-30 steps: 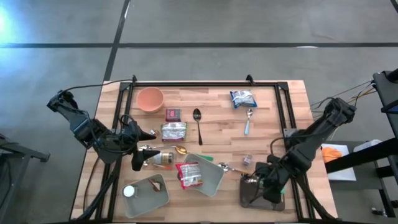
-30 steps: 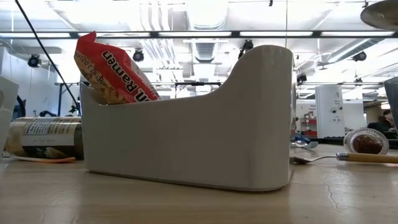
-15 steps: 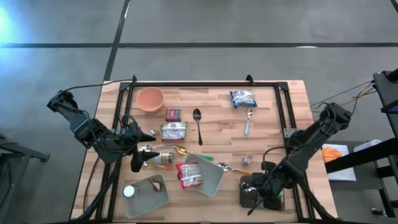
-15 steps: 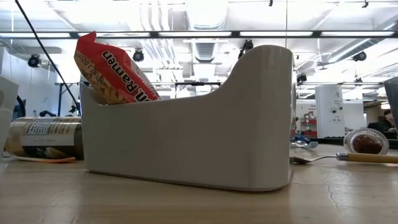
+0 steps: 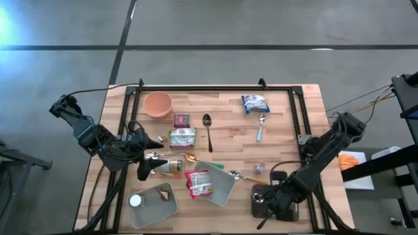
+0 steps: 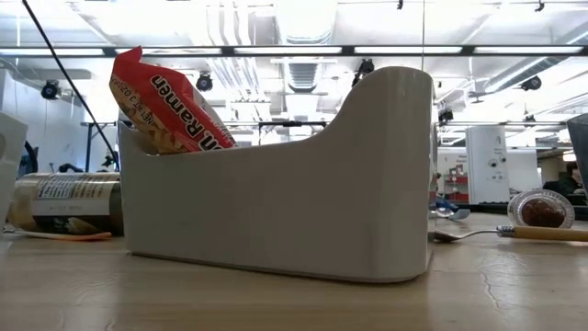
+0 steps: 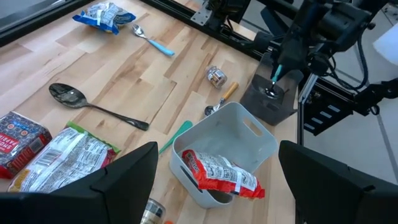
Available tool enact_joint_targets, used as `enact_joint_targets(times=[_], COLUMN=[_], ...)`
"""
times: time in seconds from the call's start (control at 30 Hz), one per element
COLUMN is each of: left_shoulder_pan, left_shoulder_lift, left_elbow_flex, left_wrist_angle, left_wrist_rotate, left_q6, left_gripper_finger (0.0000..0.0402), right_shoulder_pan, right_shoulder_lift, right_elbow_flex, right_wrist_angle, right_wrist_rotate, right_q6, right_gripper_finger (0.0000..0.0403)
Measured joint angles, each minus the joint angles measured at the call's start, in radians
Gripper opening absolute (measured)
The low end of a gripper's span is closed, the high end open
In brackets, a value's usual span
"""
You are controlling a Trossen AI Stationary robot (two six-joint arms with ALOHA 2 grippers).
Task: Pick & Place Food Item
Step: Put the left light blue spoon into the black bin
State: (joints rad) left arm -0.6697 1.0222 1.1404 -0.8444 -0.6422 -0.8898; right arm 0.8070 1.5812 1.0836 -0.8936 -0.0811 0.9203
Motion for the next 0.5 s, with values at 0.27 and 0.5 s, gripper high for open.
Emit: enact_joint_targets(times=[0.27,0.5], left_shoulder_pan=[0.002,0.002], left_shoulder_lift=[0.000,0.000], left_elbow_flex=[0.000,0.000], left_wrist_angle=[-0.002,-0.008], left_wrist_rotate=[0.000,0.000], left_q6=[0.000,-0.001], left_gripper_finger=[0.0340,0.0340], right_shoulder_pan=[-0.002,-0.003], right_shoulder_lift=[0.054,0.085], right_elbow_flex=[-0.013,-0.042], right_wrist_angle=[-0.001,0.002], right_wrist_rotate=[0.005,0.008], right_q6=[0.013,0.072], right_gripper_finger=[0.0035,0.0035])
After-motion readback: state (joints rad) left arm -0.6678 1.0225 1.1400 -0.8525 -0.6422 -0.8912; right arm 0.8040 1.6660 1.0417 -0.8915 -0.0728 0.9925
